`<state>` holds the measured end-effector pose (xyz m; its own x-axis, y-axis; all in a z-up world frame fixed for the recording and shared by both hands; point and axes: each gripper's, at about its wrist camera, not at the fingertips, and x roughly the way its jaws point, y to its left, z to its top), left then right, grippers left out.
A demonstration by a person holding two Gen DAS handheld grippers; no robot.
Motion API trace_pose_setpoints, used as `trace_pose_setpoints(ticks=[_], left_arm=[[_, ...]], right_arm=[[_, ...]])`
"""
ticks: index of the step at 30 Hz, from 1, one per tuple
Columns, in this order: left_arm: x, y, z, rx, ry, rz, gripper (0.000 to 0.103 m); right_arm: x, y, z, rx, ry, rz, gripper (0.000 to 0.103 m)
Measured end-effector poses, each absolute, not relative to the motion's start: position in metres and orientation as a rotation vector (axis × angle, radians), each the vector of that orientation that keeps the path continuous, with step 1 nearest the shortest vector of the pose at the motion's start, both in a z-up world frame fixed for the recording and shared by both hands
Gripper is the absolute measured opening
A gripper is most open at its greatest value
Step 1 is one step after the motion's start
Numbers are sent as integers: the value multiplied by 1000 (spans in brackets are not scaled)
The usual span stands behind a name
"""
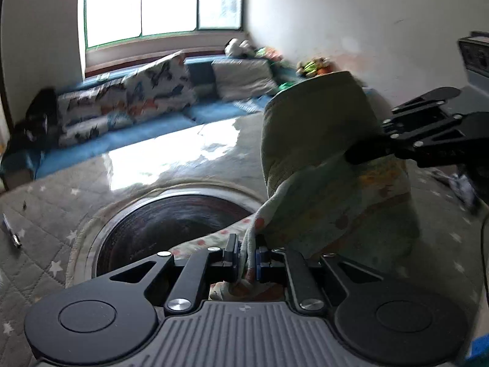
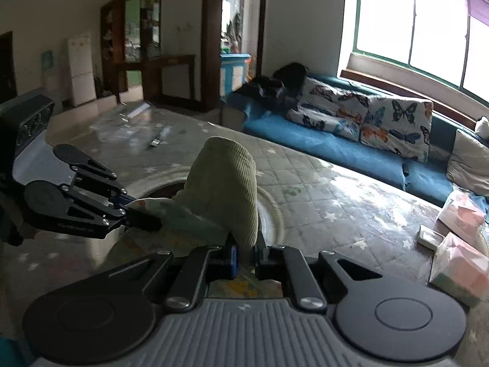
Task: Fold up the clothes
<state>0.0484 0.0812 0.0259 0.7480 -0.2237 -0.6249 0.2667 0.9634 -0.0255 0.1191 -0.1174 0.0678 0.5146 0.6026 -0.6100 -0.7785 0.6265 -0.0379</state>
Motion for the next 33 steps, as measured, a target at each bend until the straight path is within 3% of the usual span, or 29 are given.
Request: trace_pose_setpoints(ticks=[7, 10, 12, 16, 17, 19, 22, 33], left_arm=[[93, 90, -12, 21, 760, -187, 20], [94, 94, -17, 17, 759, -130, 41], [95, 98, -17, 11, 750, -93, 46], [95, 106, -13, 14, 737, -19, 53], [94, 108, -11, 6, 733, -5, 56], [87, 108, -8, -25, 718, 15, 80], [76, 101, -4, -34, 673, 21, 103], [67, 79, -25, -15, 727, 29, 103]], right_arm=[[165, -92, 20, -267, 687, 763, 15], [171, -99, 0, -249, 696, 727, 26], [172, -105, -3, -221, 690, 698, 40], [158, -128, 1, -173, 659, 677, 44], [152, -133, 2, -164, 656, 681, 52], [141, -142, -1, -146, 657, 693, 59], [135, -153, -12, -109, 684, 687, 59], [142, -192, -27, -12, 743, 581, 57]])
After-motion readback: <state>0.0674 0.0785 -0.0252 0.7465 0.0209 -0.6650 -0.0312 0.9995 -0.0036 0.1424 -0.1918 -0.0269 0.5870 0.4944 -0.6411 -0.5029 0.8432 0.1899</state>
